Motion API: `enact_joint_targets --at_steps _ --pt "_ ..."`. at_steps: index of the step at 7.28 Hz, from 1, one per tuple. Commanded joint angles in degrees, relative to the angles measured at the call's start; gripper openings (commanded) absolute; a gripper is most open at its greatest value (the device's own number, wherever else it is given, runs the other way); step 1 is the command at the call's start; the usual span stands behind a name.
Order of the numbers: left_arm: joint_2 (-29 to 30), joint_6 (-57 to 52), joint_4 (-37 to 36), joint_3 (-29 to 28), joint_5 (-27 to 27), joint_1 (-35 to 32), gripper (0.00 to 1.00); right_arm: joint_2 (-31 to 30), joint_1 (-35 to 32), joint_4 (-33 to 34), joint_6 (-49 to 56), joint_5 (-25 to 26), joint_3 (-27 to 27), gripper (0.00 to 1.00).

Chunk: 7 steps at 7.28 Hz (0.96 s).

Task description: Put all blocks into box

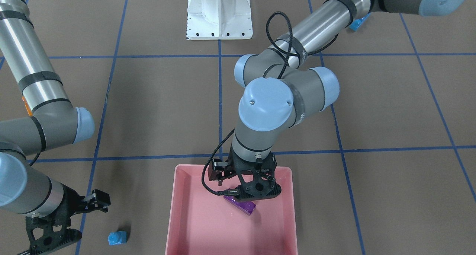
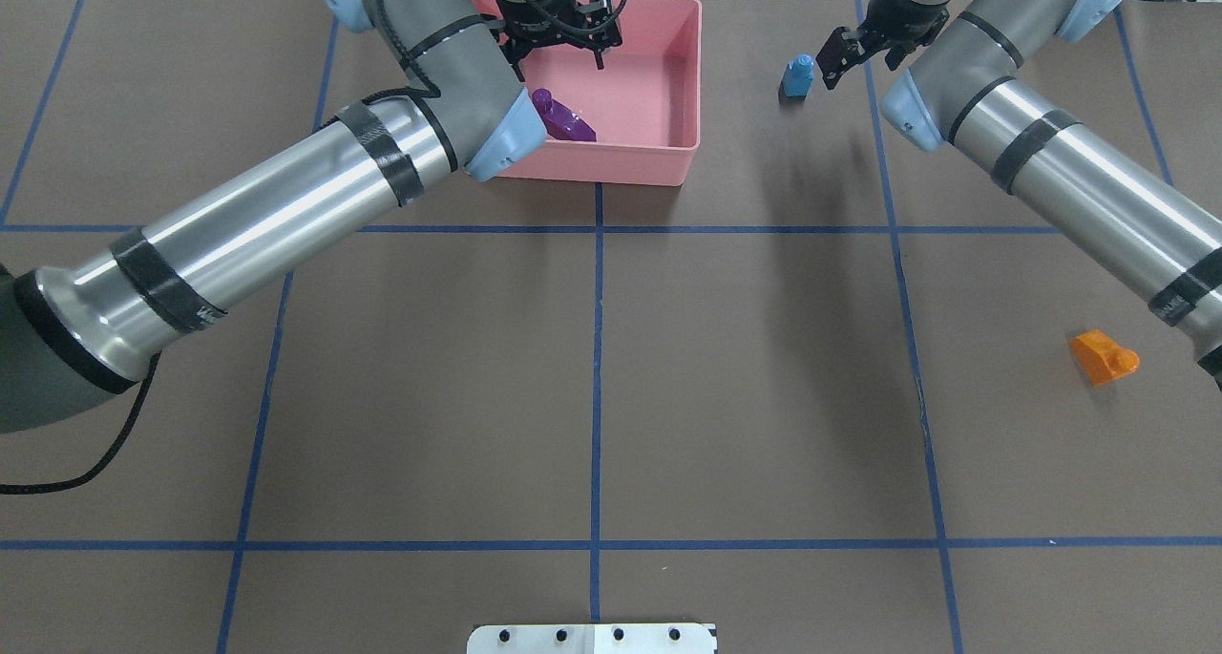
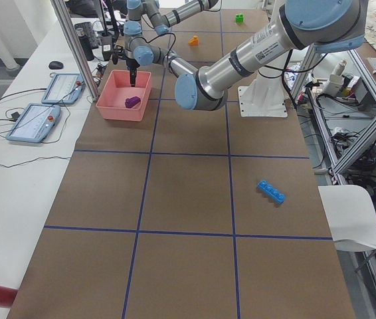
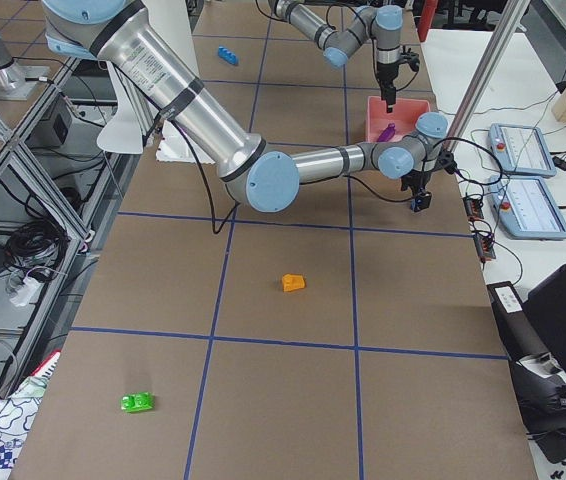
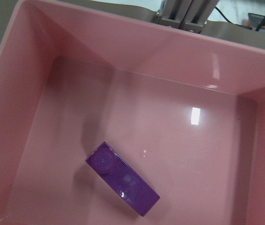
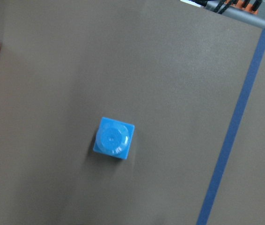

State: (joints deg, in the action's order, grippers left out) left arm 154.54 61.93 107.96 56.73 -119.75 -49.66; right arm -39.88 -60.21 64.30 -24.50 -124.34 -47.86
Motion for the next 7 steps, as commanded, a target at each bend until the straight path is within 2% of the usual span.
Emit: enact_joint_targets --at_steps 1,2,4,6,7 --pt "-8.6 -7.66 -0.03 8.89 -6.87 -4.02 1.0 4.01 2.53 -3.39 -11.46 3.99 5.58 0.93" --pt "-11.69 -12.14 -0.03 10.84 -10.9 -6.57 1.0 4.02 3.85 -5.65 -15.63 6.28 6.37 0.94" --pt "-20.29 -19.97 -0.03 17.77 -12.17 -8.87 1.0 4.02 4.74 -11.62 -21.27 7.61 10.49 0.93" --pt "-22.53 -21.15 -0.02 19.73 -12.61 -9.49 1.0 5.94 5.71 -12.09 -21.38 11.48 12.51 0.89" --pt "-22.53 -21.15 -0.03 19.82 -12.61 -9.32 1.0 6.12 5.71 -12.09 -21.38 12.36 12.79 0.81"
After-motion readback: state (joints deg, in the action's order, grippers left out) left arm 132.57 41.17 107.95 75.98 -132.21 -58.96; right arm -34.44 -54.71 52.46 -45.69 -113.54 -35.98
